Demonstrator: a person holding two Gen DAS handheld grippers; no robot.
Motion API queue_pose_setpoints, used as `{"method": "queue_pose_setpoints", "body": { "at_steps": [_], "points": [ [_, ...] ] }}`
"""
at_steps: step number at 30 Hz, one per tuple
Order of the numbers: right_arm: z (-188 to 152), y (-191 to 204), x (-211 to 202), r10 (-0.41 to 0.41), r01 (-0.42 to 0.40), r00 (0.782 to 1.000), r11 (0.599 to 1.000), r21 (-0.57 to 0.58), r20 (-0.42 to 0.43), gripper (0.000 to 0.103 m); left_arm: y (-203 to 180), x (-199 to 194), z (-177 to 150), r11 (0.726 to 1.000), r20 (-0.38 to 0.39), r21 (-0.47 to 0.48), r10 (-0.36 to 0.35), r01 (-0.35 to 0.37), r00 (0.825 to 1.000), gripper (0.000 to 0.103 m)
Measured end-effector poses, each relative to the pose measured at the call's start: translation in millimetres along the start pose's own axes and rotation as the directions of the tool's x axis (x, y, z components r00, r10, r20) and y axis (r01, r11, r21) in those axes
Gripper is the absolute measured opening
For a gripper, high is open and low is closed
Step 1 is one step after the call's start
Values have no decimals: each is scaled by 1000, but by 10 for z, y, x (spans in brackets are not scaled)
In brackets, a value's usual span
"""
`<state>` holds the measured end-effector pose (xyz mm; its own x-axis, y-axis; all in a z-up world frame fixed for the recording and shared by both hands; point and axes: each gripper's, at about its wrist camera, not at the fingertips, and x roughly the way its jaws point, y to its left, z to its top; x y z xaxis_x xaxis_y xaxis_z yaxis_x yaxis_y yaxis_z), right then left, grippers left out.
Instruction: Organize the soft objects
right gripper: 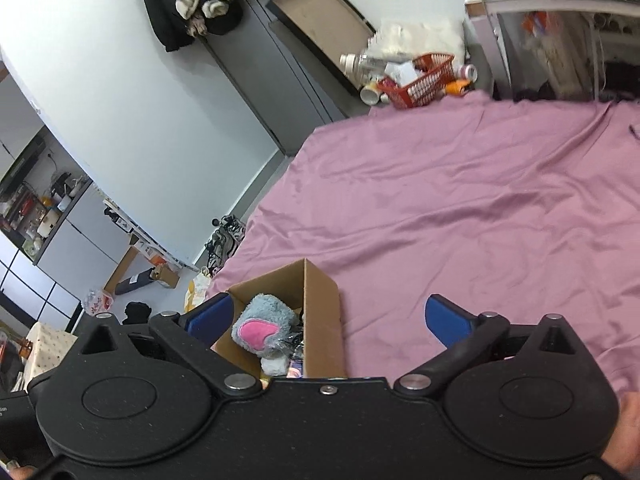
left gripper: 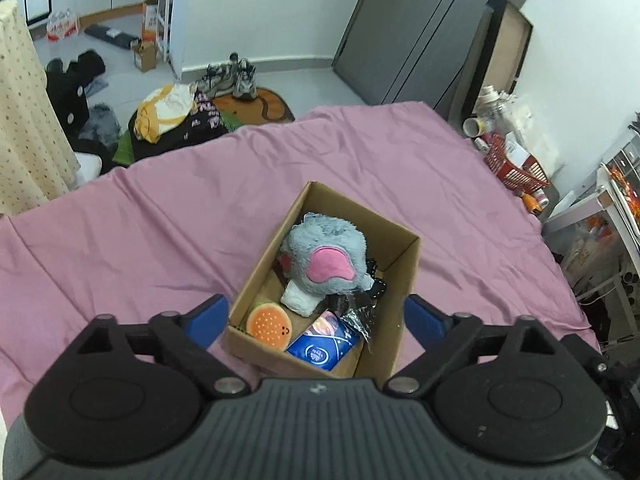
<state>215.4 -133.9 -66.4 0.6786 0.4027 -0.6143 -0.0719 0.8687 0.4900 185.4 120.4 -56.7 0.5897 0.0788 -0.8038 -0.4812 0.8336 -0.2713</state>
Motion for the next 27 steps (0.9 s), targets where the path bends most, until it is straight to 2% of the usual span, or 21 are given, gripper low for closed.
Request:
{"method": "queue_pose_setpoints", "body": {
  "at_steps": [3,10,18,21,27],
  "points": [
    [19,-35,-185,2,-1,1000,1000,-25,18,103,-67,-150,-114,999,32,40,3,-4,999,103],
    [14,-67,-609,7,-1,998,995,-97,61,103,-188,-477,-335,995,97,95,-7,-2,995,103],
    [7,-161,-985,16,-3,996,990,-144,92,103,-323,-822,-548,987,133,158,-45,24,990,103],
    [-12,-175,-1114,18,-1,994,985,-170,104,103,-392,-960,-621,978,154,208,-35,2,988,103],
    [-55,-230,-1321,15,5,995,983,-185,102,103,-431,-1141,-757,968,167,250,-36,-7,985,103]
  ]
}}
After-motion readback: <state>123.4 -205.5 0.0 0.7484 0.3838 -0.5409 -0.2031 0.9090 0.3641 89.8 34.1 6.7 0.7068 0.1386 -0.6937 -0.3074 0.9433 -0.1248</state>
